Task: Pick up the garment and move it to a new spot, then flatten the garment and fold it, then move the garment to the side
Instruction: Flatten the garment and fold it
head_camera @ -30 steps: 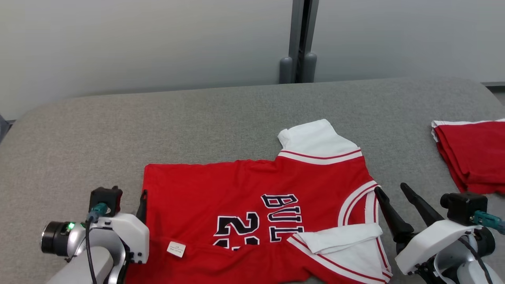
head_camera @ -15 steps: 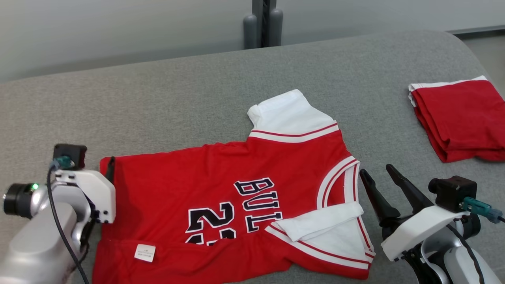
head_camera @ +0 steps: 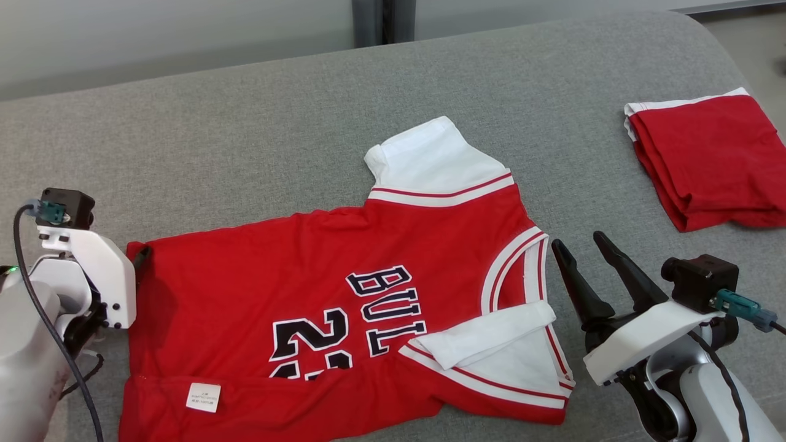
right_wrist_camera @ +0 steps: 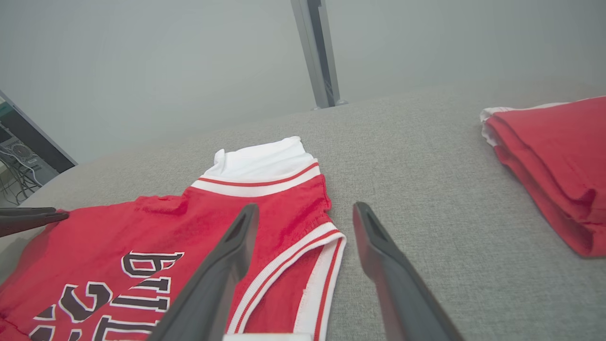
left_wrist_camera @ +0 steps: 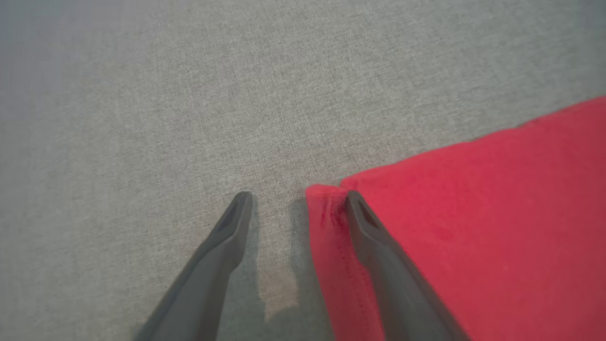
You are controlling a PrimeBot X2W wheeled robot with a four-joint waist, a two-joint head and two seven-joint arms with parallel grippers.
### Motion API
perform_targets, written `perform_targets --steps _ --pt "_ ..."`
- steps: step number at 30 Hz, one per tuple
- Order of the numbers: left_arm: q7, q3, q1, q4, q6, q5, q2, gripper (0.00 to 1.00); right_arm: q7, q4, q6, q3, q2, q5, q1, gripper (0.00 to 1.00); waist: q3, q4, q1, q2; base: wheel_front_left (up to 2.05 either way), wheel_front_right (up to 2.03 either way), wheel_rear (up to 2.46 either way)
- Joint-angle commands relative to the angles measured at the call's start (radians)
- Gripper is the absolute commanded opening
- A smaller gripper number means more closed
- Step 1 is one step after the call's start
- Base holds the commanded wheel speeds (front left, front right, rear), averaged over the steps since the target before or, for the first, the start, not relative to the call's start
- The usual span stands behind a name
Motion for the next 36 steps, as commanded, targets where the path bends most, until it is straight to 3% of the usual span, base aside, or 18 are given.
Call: perform_targets --steps 1,14,15,16,17,28,36 --pt "0.011 0.001 -0.022 0.004 -0.007 -0.009 0.01 1.0 -0.011 0.003 0.0 0.001 -0.001 -0.005 -0.011 1.0 0.004 -0.002 0.0 -0.0001 0.0 0.0 0.0" --pt "0.103 -0.051 -0.045 0.0 -0.025 -0.035 0.007 0.98 -0.024 0.026 0.0 0.007 0.0 0.002 -0.04 1.0 0.028 -0.011 0.0 -0.0001 0.0 0.0 0.0" --pt "0.108 -0.055 -0.042 -0.009 -0.026 -0.038 0.004 0.45 -0.024 0.028 0.0 0.007 0.0 0.002 -0.039 1.0 0.028 -0.01 0.0 -0.0001 0.0 0.0 0.0" --pt "0.11 -0.058 -0.039 -0.017 -0.026 -0.046 0.005 0.19 -0.025 0.031 0.0 0.007 -0.001 0.002 -0.038 1.0 0.027 -0.01 0.0 -0.0001 0.0 0.0 0.0" --pt "0.112 -0.061 -0.036 -0.025 -0.026 -0.052 0.008 0.0 -0.026 0.034 0.0 0.006 -0.002 0.002 -0.038 1.0 0.027 -0.008 0.0 -0.0001 0.0 0.0 0.0" --pt "0.036 -0.037 -0.027 -0.155 -0.024 -0.143 0.022 0.0 -0.004 0.08 0.0 0.017 -0.028 0.036 -0.119 1.0 0.017 0.06 0.0 -0.0001 0.0 0.0 0.0" --pt "-0.069 -0.057 -0.035 -0.207 -0.019 -0.106 -0.016 0.0 0.048 0.263 0.0 0.016 -0.054 0.049 -0.324 1.0 0.035 0.173 0.0 -0.0001 0.0 0.0 0.0"
